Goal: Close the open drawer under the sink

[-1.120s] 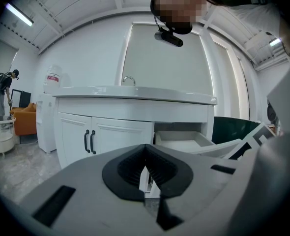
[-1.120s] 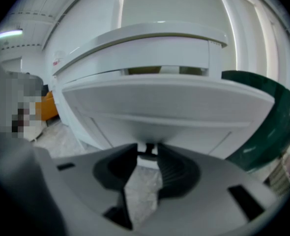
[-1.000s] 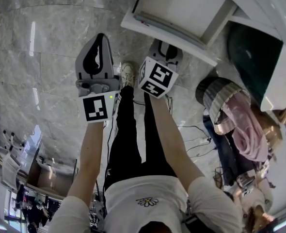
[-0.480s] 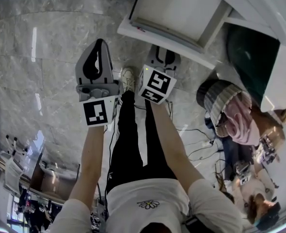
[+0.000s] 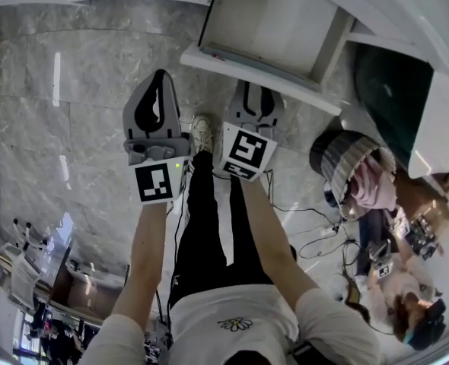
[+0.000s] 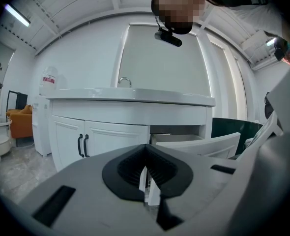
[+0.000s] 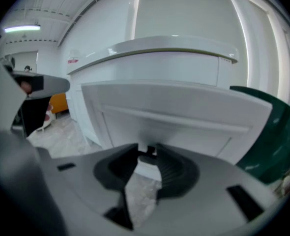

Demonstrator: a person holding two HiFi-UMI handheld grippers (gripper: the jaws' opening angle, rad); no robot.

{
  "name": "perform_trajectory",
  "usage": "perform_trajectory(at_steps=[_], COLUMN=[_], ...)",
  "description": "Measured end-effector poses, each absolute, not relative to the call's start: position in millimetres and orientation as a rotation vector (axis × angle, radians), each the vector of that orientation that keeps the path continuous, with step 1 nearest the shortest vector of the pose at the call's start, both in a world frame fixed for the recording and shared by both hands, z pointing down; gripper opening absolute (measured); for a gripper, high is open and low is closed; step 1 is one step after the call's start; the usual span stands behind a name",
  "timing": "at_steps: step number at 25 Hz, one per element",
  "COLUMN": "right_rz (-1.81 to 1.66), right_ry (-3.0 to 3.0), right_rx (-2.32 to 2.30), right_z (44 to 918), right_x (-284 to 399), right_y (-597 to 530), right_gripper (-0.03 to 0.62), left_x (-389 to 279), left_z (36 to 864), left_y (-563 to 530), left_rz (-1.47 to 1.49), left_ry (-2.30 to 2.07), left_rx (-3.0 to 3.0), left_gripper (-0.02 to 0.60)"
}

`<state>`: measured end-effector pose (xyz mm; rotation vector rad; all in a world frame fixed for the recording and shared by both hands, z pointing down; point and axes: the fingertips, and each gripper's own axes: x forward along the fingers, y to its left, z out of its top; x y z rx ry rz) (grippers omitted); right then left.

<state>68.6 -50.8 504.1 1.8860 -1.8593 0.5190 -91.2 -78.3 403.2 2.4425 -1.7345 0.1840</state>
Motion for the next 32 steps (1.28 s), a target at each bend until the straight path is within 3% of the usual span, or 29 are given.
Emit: perform_trajectory(at_steps=[32], right_rz=[0.472], right_ry=[-1.905], right_rx=[1.868], right_z=[493.9], right_x=[74.1], right_y=[-65.5], right_gripper=[0.133], left_x=[-80.3], left_z=[419.7], left_y=[-77.7], left_rz=[0.241], left_ry=[-1.71], left_rx=[2.462], left_gripper=[0.02])
